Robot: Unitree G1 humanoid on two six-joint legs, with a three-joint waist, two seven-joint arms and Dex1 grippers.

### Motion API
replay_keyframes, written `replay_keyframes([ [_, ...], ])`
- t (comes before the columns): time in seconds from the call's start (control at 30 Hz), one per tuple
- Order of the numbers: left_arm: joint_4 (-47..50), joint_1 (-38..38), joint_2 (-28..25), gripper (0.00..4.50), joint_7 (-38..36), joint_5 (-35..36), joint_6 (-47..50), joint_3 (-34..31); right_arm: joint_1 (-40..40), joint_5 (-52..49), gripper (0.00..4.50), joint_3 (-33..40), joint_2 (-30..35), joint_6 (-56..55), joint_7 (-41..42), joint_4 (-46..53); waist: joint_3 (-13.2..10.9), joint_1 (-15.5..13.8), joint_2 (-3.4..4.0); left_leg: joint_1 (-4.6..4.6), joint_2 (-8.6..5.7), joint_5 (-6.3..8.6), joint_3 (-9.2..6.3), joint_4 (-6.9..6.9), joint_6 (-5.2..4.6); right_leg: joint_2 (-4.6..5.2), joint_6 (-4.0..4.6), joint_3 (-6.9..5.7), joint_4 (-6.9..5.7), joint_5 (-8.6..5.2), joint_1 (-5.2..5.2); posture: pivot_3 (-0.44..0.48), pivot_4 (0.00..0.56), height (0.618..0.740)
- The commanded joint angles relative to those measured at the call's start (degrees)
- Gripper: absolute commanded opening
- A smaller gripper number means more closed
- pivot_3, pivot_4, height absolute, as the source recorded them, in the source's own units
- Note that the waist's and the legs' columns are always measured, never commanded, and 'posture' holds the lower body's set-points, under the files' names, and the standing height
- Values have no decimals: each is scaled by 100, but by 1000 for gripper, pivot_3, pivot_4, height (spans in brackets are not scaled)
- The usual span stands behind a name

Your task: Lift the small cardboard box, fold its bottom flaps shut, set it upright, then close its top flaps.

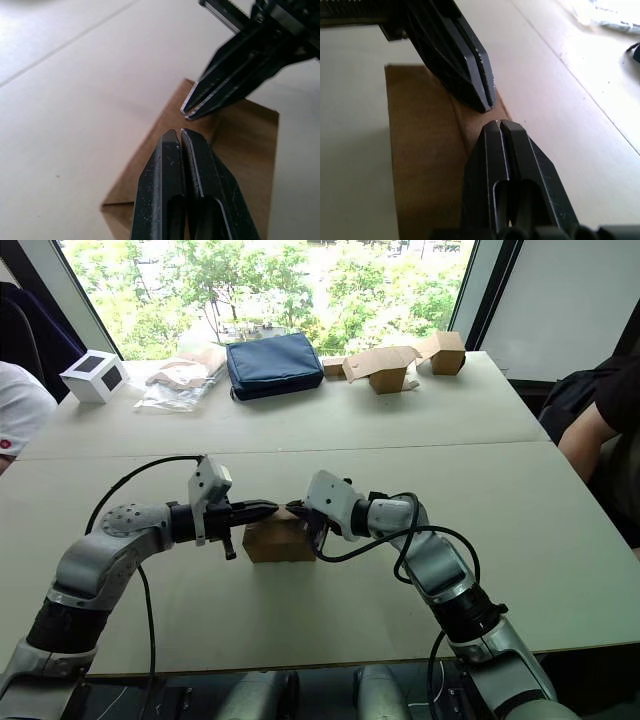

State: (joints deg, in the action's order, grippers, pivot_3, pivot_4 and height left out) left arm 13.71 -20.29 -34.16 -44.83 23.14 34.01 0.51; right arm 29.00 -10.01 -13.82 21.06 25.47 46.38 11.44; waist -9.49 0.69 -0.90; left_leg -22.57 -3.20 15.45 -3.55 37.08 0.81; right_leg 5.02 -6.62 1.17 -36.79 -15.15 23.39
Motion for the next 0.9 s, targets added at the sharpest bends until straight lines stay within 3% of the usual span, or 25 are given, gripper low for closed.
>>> replay_keyframes([
  [0.03, 443, 306, -93, 95, 418, -23, -19, -534, -74, -944, 0, 986, -8, 423, -94, 566, 0, -1, 0, 0, 0, 0, 0, -1, 0, 0, 0, 0, 0, 0, 0, 0, 150, 740],
  [0.13, 768, 684, -44, 95, 458, 927, 650, -1396, -423, -1624, 0, 1600, 290, 1088, -66, 953, 0, -1, 0, -1, 2, 2, 0, -5, -2, 6, 0, 1, 7, 0, -1, 0, 150, 740],
  [0.3, 1238, 1821, -202, 95, 530, 1277, 985, -2091, -1417, -1858, 0, 2017, 1121, 1449, 141, 1210, 0, -7, 3, -2, 4, 4, -3, -7, -5, 15, 0, 3, 30, 0, -11, 0, 150, 740],
  [0.47, 1608, 2935, -516, 95, 177, 1128, 714, -2050, -2329, -1902, 0, 2145, 1688, 1416, 319, 1435, 0, -14, 4, -1, 7, 7, 0, -13, -9, 20, 11, 2, 53, -6, -23, 0, 150, 740],
  [0.9, 1345, 3358, -534, 95, -138, 1301, 531, -1985, -2825, -1788, 0, 2081, 2081, 1091, 393, 1366, 2, -55, 9, -5, 9, 13, 4, -9, -17, 28, 27, -1, 75, -10, -32, 0, 150, 740],
])
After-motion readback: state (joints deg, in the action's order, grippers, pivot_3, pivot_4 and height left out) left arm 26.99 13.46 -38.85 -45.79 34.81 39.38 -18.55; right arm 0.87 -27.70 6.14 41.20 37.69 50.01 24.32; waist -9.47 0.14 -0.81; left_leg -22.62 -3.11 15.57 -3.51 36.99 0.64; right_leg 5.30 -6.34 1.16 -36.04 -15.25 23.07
